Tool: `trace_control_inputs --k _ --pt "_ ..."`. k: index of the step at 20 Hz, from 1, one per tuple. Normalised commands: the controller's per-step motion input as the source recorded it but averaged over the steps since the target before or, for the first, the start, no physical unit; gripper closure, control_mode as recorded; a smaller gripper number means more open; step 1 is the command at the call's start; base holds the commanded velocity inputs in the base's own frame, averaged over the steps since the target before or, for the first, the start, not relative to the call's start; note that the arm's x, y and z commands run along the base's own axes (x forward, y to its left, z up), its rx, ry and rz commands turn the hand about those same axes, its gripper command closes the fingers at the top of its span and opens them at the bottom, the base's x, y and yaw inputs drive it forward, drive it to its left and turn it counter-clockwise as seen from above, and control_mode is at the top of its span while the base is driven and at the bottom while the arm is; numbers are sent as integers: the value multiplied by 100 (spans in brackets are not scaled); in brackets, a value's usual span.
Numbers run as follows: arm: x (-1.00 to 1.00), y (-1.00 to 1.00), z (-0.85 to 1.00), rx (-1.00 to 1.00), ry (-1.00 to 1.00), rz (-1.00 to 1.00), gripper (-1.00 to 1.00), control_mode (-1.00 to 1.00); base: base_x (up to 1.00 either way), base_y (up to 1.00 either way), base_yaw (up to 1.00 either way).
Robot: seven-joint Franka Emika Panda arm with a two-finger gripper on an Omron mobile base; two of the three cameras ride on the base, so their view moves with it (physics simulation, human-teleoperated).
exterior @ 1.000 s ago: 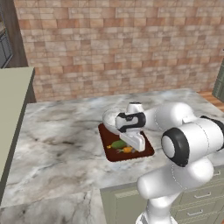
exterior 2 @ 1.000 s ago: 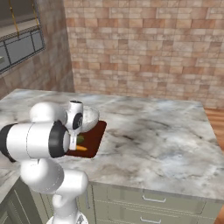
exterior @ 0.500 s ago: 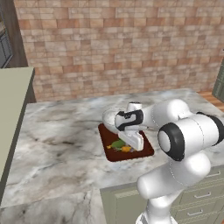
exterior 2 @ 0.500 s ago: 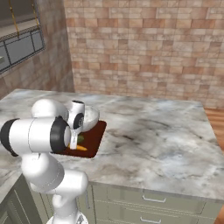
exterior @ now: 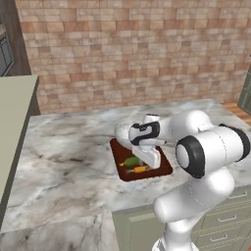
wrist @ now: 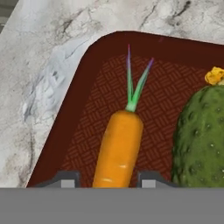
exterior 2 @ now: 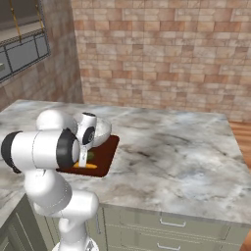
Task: Place the two vegetables and bowl onto the tray for setting up a vegetable dip station.
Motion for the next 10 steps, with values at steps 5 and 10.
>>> trace_control_inputs --k 5,10 --pt "-14 0 8 2 0 -1 -100 -100 0 0 0" --pt "-21 0 24 0 0 -6 -100 -100 0 0 0"
